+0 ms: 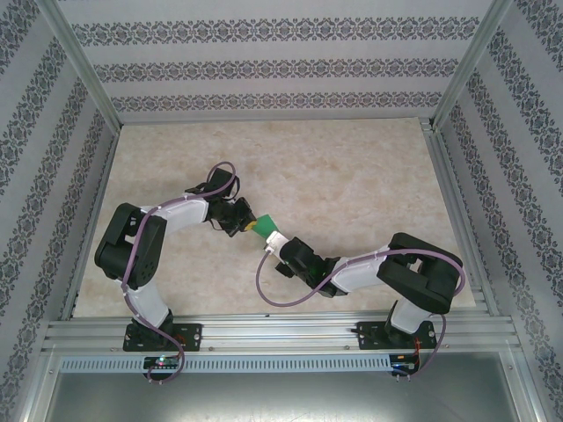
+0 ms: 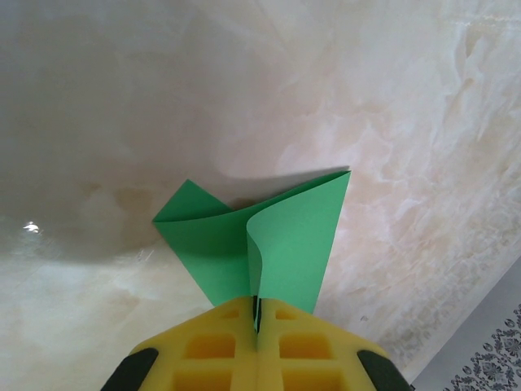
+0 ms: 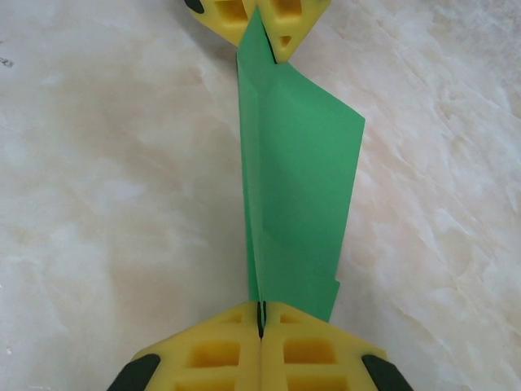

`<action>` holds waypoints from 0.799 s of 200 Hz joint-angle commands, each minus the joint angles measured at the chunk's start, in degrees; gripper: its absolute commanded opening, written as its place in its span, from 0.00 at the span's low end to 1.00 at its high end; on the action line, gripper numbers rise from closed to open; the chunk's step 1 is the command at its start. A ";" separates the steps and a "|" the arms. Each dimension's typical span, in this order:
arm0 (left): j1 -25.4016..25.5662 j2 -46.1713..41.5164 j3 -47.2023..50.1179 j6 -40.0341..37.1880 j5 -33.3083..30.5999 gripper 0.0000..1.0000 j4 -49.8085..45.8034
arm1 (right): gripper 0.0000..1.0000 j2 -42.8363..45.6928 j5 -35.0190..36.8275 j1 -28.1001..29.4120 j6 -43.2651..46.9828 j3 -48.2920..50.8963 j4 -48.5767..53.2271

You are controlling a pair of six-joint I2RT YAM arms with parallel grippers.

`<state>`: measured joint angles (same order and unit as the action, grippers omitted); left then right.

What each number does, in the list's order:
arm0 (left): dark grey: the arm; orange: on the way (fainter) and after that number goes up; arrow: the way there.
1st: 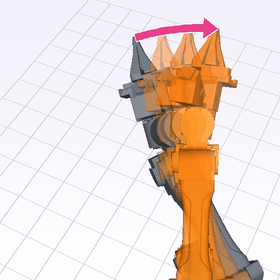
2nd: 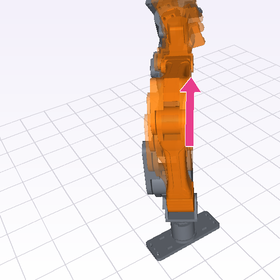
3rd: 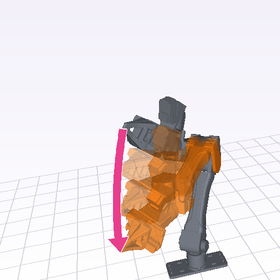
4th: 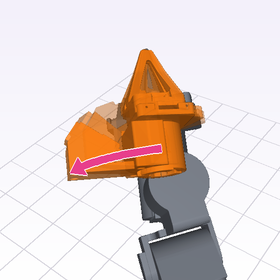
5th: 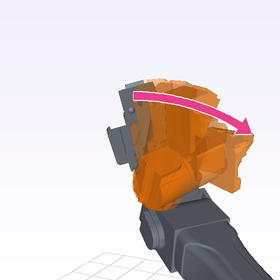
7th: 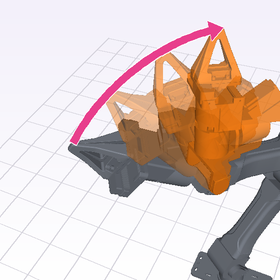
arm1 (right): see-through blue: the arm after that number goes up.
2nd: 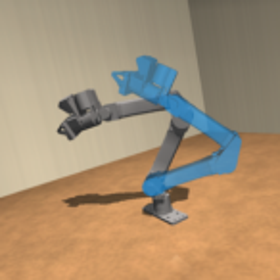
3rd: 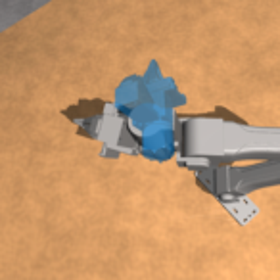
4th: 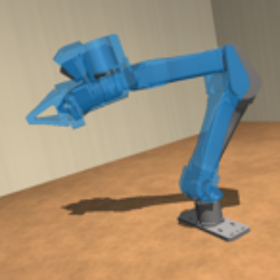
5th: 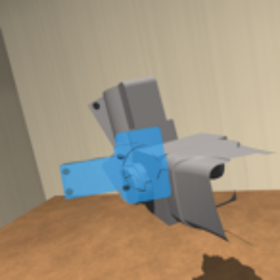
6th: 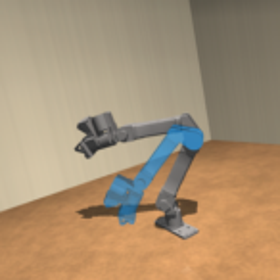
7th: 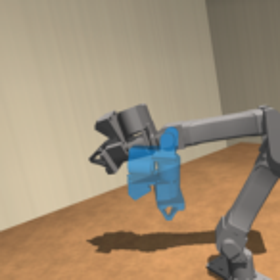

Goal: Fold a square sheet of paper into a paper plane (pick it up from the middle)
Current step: Fold the wing for the fifth time at the center of the table.

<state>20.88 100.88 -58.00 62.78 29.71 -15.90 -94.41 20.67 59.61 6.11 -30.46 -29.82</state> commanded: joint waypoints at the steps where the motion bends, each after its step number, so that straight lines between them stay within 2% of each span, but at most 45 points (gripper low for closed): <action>1: -0.74 -2.71 0.34 -1.50 -0.36 0.11 -0.32 | 0.00 1.25 -0.88 -0.82 -3.31 0.93 -0.30; 11: -0.75 -4.11 0.70 -1.71 -1.45 0.18 -0.97 | 0.00 2.52 -3.06 -1.83 -5.81 1.19 -0.21; 18: -0.76 -5.18 1.00 -1.86 -2.47 0.26 -1.66 | 0.00 3.77 -5.50 -2.59 -7.27 0.98 0.89; 28: -0.75 -6.75 1.47 -2.08 -4.31 0.43 -2.71 | 0.00 5.55 -8.77 -3.58 -9.61 0.53 2.53; 47: -0.93 -10.04 2.98 -2.07 -8.10 0.61 -4.47 | 0.00 7.78 -18.63 -6.10 -14.77 0.31 3.15; 64: -0.93 -12.82 4.65 -1.86 -11.21 0.63 -5.39 | 0.00 7.60 -24.34 -8.43 -19.37 0.28 3.02; 93: -0.91 -15.90 6.15 -1.44 -15.35 0.63 -7.26 | 0.00 5.02 -29.72 -10.73 -22.80 -0.71 3.02; 139: -0.90 -17.42 5.92 -1.78 -17.26 0.63 -10.23 | 0.00 -0.16 -32.56 -11.76 -26.14 -2.40 3.02; 160: -0.92 -19.11 7.01 -2.31 -17.86 0.63 -10.51 | 0.00 -1.75 -36.01 -13.16 -30.82 -3.31 3.01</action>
<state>20.88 84.73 -52.25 61.52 14.37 -23.09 -94.37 -9.61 48.07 -18.61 -31.66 -27.05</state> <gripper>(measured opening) 0.628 0.041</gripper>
